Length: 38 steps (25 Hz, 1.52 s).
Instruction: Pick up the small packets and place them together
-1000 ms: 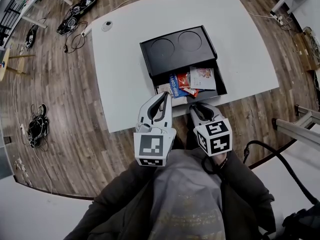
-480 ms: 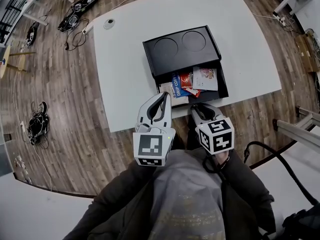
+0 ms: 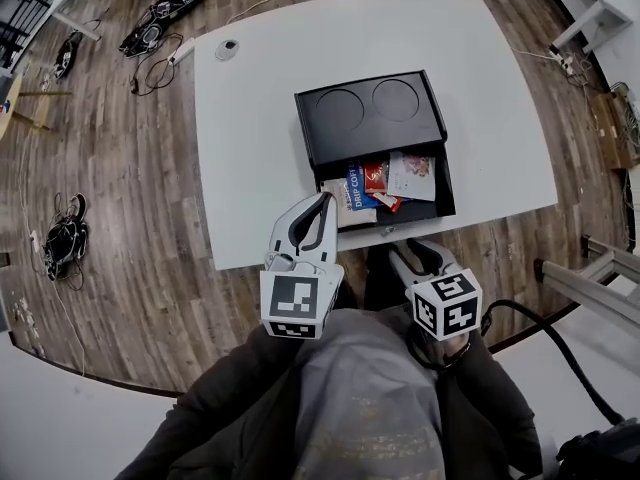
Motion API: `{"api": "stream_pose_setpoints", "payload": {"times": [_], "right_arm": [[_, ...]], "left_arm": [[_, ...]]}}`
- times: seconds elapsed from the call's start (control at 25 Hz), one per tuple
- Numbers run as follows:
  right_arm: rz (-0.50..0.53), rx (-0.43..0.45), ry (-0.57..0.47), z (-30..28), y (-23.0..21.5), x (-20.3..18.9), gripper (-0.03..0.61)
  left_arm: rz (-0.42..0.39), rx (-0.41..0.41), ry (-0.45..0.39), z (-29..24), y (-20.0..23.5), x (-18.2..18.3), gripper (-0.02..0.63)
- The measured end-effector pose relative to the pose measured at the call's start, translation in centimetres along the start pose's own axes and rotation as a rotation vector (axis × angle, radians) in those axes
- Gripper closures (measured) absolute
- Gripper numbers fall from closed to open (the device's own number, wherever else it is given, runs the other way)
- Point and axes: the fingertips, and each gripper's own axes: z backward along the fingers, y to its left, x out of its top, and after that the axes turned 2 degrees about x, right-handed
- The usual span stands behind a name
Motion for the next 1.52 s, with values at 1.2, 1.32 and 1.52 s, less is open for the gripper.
{"api": "stream_pose_setpoints", "payload": {"times": [1.2, 1.32, 1.52], "right_arm": [[0.76, -0.129, 0.057, -0.7, -2.0, 11.2, 0.442], [0.776, -0.107, 0.085, -1.4, -2.0, 10.9, 0.442], [0.816, -0.083, 0.157, -2.9, -2.1, 9.9, 0.442]], "left_arm": [[0.074, 0.101, 0.003, -3.1, 0.6, 1.4, 0.611], [0.079, 0.106, 0.009, -3.5, 0.7, 1.4, 0.611], [0.089, 0.113, 0.021, -3.9, 1.4, 1.0, 0.611]]}}
